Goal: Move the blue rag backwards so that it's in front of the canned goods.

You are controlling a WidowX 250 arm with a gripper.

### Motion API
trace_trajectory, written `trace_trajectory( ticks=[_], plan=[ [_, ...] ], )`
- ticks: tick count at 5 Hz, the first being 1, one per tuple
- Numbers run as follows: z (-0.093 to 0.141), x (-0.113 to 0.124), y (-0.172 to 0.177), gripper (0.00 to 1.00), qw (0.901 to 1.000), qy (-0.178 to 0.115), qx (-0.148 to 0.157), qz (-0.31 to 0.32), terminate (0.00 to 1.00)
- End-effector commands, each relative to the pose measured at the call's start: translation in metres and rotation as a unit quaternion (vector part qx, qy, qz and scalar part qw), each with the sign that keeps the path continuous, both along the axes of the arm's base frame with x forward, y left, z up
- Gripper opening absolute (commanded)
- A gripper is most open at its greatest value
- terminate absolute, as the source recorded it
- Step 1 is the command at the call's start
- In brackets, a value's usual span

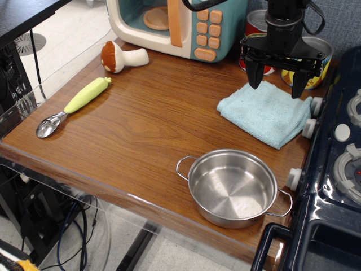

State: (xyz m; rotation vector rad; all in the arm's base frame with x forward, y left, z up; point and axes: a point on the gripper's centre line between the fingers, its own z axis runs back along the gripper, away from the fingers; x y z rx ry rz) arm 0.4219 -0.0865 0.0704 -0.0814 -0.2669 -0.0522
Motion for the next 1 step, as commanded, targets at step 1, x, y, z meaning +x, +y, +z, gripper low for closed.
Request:
trace_trajectory(
  ticks=[1],
  plan=[
    [0.0324,-0.004,0.0031,1.0,0.9992,-0.038,-0.006,0.003,1.0]
  ],
)
